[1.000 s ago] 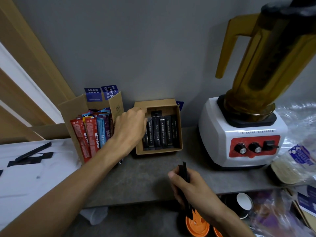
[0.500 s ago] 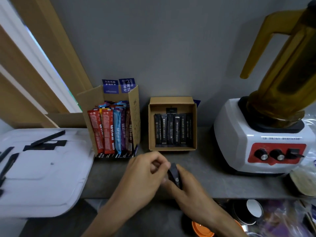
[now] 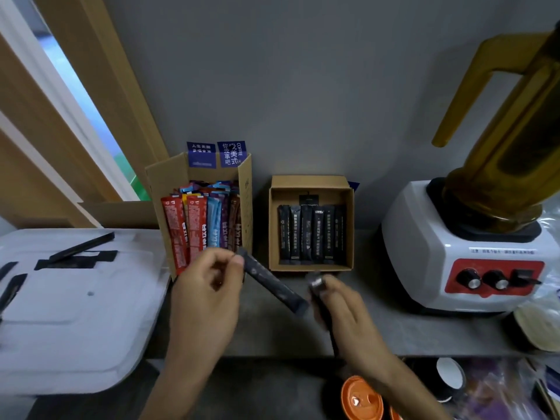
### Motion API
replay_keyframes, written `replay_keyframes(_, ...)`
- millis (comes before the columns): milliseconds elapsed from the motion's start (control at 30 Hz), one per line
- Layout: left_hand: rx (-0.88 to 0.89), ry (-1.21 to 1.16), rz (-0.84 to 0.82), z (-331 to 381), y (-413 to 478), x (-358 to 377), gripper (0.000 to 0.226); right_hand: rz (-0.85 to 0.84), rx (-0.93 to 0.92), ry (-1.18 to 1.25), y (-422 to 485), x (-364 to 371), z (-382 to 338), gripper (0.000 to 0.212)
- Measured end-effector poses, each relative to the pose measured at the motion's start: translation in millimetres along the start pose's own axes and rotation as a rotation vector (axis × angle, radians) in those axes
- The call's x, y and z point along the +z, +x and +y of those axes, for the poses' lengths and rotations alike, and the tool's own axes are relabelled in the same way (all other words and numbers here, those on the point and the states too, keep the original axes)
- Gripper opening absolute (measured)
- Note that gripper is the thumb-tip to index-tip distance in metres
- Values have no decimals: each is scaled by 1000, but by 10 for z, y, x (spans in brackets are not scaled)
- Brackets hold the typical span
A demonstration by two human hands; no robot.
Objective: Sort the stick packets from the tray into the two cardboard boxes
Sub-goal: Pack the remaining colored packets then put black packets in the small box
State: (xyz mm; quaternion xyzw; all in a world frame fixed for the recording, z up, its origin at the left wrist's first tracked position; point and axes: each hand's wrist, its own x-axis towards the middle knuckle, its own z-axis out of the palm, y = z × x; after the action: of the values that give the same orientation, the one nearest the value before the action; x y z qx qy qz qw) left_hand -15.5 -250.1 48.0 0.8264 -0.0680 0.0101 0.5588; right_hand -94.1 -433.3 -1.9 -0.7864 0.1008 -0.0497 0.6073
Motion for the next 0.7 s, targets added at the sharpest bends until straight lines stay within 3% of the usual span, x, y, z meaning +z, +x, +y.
replay_keyframes(233,-95,-38,70,-185,-94,-251,13,284,-26,-72,1082,-128,-358,14)
replay_keyframes(300,-127,-42,51,-229,-143,-265,12,338,-13,-98,1286,-62,-368,23)
replay_keyframes(533,-143,-35,44,-314,-225,-301,14,245,4,-200,1535,252,-112,28)
replay_keyframes(700,-94,-92,111,-274,-275,-320,16,264,-115,-274,1469,259,11,31)
